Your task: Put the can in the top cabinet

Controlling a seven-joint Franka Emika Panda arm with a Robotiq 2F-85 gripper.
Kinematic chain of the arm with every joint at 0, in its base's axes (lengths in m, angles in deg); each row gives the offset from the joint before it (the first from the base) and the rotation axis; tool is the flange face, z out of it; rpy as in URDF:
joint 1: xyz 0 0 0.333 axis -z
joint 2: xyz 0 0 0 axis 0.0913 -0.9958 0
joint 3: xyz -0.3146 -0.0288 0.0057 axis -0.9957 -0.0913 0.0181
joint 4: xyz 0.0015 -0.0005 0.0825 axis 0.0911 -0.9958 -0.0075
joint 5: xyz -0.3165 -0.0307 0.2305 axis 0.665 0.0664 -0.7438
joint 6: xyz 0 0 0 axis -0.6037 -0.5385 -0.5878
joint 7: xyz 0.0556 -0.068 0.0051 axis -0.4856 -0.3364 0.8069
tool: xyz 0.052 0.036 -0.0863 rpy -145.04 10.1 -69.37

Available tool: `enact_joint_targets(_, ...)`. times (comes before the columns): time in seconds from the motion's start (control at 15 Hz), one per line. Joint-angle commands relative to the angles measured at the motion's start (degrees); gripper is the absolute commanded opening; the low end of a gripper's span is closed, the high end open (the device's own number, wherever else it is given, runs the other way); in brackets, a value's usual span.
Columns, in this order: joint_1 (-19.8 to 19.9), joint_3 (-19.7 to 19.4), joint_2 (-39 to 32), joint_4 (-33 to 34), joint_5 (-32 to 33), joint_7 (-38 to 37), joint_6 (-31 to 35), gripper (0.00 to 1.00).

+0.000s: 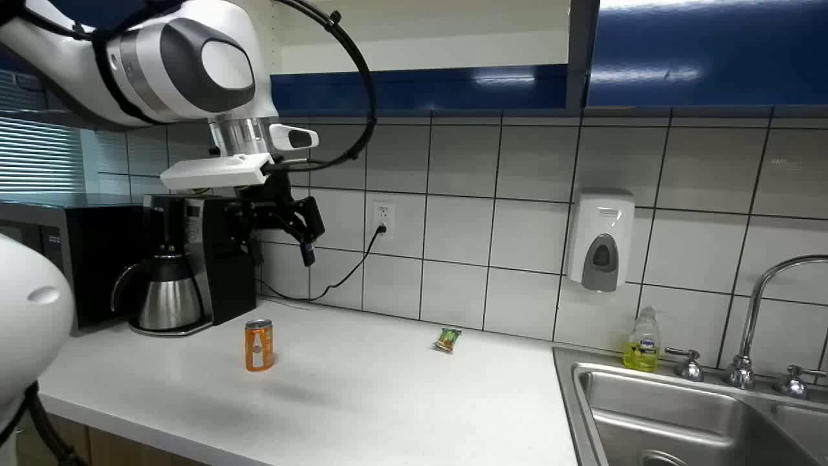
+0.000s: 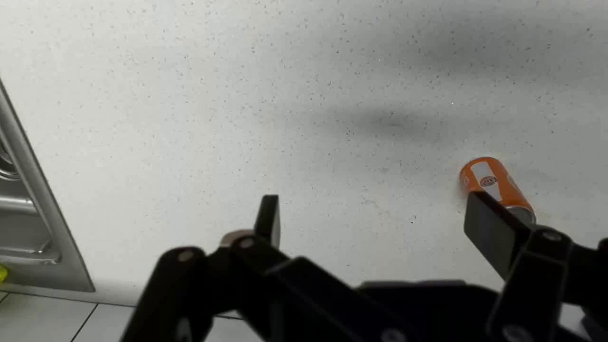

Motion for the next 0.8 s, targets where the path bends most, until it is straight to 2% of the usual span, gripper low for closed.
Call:
enact_joint_targets(0.0,0.4,0.4,-0.1,-0.1,-0.4,0.3,-0.1,1.0)
enact_joint_targets(0.47,0.4,0.4,-0.7,-0.3,-0.4,0.3,-0.1,1.0)
enact_joint_targets(0.73,-0.2,0.6,-5.9,0.1,-0.4,0.3,3.6,1.0)
